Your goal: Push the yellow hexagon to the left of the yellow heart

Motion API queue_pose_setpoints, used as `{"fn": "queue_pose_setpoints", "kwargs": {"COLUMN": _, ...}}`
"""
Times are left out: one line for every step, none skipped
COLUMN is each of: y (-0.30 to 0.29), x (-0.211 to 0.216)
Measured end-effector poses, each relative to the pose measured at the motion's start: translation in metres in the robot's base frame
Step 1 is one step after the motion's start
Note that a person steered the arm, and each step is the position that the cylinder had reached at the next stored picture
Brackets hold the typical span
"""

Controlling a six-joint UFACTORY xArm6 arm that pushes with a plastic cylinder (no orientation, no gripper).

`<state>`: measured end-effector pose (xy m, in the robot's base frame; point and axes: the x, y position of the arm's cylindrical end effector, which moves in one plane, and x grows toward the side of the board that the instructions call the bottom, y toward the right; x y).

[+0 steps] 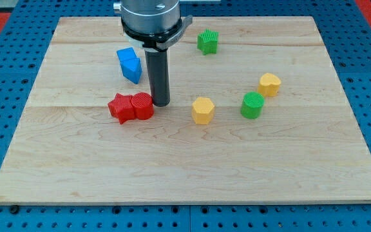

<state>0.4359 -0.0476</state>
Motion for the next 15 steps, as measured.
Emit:
{"fn": "queue_pose_setpoints", "kwargs": {"y": 0.004, "x": 0.007}}
{"fn": "queue_pose_setpoints", "kwargs": {"y": 0.004, "x": 0.037}}
{"fn": "queue_pose_setpoints", "kwargs": {"y": 0.007, "x": 0.063}}
{"fn": "queue_pose_setpoints", "kwargs": {"y": 0.043, "x": 0.059}}
{"fn": "queue_pose_setpoints", "kwargs": {"y": 0.052, "x": 0.053}}
{"fn": "queue_pose_setpoints", "kwargs": {"y": 0.067, "x": 0.044}}
{"fn": "queue_pose_setpoints", "kwargs": {"y": 0.072, "x": 0.031}}
{"fn": "queue_pose_setpoints", "kwargs": {"y": 0.061, "x": 0.025}}
{"fn": "queue_pose_setpoints", "kwargs": {"y": 0.055, "x": 0.010}}
{"fn": "queue_pose_setpoints", "kwargs": {"y": 0.070, "x": 0.001}}
{"fn": "queue_pose_setpoints", "kwargs": {"y": 0.083, "x": 0.001}}
{"fn": "queue_pose_setpoints", "kwargs": {"y": 0.075, "x": 0.022}}
{"fn": "queue_pose_setpoints", "kwargs": {"y": 0.075, "x": 0.019}}
{"fn": "queue_pose_setpoints", "kwargs": {"y": 0.086, "x": 0.007}}
{"fn": "queue_pose_setpoints", "kwargs": {"y": 0.103, "x": 0.001}}
